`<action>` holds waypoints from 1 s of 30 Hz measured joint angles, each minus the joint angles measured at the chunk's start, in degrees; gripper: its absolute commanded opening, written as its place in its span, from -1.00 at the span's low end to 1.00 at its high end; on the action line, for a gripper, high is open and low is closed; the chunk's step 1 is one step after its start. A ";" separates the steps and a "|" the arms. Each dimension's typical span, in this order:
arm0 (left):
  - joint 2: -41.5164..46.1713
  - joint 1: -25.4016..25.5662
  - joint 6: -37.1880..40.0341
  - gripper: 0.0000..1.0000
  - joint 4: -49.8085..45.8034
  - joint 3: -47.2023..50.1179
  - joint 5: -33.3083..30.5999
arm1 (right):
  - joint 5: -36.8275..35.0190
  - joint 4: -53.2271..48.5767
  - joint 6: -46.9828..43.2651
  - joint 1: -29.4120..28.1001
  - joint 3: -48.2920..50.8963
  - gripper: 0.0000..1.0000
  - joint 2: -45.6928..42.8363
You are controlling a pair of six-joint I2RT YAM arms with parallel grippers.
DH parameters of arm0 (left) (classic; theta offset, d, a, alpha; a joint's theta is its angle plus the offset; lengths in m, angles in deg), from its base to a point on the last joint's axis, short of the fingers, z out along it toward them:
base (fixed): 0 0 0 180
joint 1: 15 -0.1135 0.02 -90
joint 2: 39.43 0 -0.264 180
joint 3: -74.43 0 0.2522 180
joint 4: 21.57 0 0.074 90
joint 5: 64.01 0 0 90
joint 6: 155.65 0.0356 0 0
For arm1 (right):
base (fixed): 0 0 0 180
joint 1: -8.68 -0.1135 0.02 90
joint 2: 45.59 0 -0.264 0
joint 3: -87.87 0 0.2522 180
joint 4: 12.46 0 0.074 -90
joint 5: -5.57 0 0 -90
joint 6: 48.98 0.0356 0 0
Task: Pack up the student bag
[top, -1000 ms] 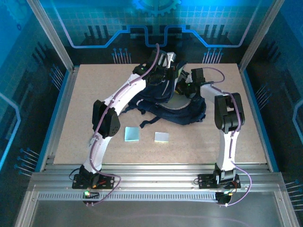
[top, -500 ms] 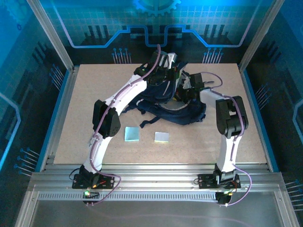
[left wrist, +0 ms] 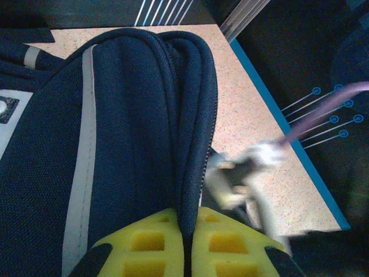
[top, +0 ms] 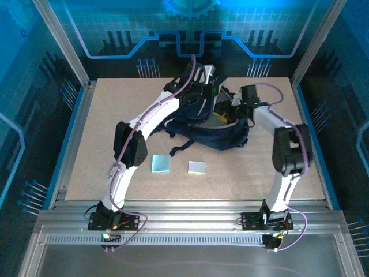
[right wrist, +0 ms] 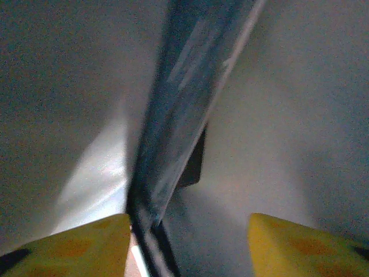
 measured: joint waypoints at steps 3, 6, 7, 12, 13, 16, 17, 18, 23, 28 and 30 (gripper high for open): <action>-1.77 0.26 -0.09 0.04 2.25 -3.32 0.68 | -2.91 -3.45 -3.65 0.50 1.57 0.31 -7.28; -2.51 0.31 -0.11 0.23 3.30 -4.85 0.70 | -4.87 -8.24 -5.46 0.59 5.40 0.42 -15.87; -2.51 0.28 -0.24 0.26 3.26 -4.83 0.76 | -5.49 -9.40 -5.75 0.59 6.51 0.46 -18.51; -2.05 0.00 -1.27 0.67 4.26 -2.25 0.68 | -9.25 -13.35 -6.86 0.55 9.81 0.47 -27.85; -1.84 -0.07 -1.16 0.74 4.26 -1.25 0.68 | -9.66 -13.79 -6.95 0.55 10.08 0.47 -28.48; -0.55 -0.35 -1.44 0.81 4.09 2.99 0.66 | -11.08 -14.56 -6.93 0.31 11.82 0.46 -30.23; 0.44 -0.48 -1.51 0.82 3.80 5.09 0.66 | -11.93 -15.02 -6.78 -0.04 12.63 0.46 -30.99; 1.81 -0.70 -1.55 0.82 4.07 7.72 0.63 | -12.96 -15.47 -6.54 -0.79 13.53 0.45 -31.98; 14.69 -3.52 -4.85 0.82 7.02 29.00 0.24 | -17.97 -16.94 -3.28 -7.21 17.70 0.44 -36.26; 26.21 -8.46 -9.97 0.82 11.58 47.39 -1.51 | -23.69 -17.59 1.53 -9.14 23.45 0.47 -34.80; 27.54 -9.18 -12.11 0.82 13.38 50.88 -2.03 | -24.85 -17.11 3.23 -7.02 25.31 0.47 -32.50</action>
